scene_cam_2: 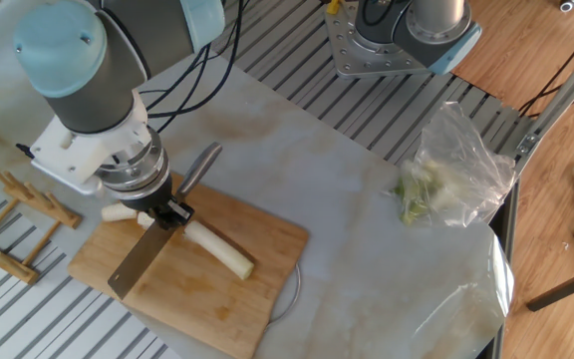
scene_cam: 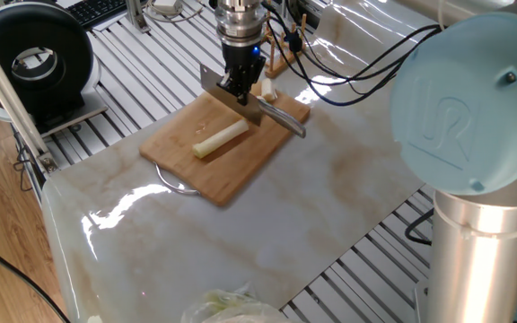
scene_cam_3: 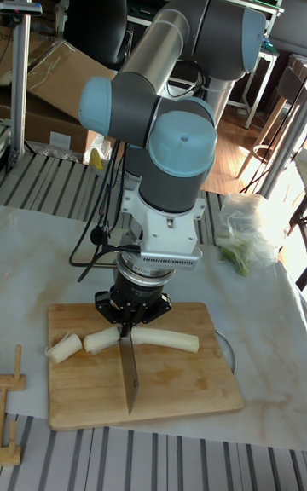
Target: Chop the scallions
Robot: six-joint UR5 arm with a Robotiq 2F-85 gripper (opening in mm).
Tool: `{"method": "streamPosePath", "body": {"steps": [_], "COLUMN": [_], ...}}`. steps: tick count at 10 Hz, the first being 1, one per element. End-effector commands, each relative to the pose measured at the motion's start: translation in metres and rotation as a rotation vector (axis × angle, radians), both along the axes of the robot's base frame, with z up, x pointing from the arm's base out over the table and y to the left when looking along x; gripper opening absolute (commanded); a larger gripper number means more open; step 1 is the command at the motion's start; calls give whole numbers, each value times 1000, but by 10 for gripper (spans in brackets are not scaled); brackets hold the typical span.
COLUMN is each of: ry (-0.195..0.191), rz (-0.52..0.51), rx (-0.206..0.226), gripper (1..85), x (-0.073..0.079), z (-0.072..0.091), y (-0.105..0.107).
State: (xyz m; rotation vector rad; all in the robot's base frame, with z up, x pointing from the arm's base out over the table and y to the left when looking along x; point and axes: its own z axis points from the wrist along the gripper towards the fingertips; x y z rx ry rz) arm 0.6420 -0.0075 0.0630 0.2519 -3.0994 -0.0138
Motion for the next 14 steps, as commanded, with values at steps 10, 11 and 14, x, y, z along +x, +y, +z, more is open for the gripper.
{"method": "streamPosePath", "body": {"steps": [10,11,14], "ry": [16,15,17], "rz": [-14,-14,-13], "rx": [34,26,39], "gripper": [13,13,13], "x": [-13,-14,-14], "z": [13,18,27], "y": [2,-1,-2]}}
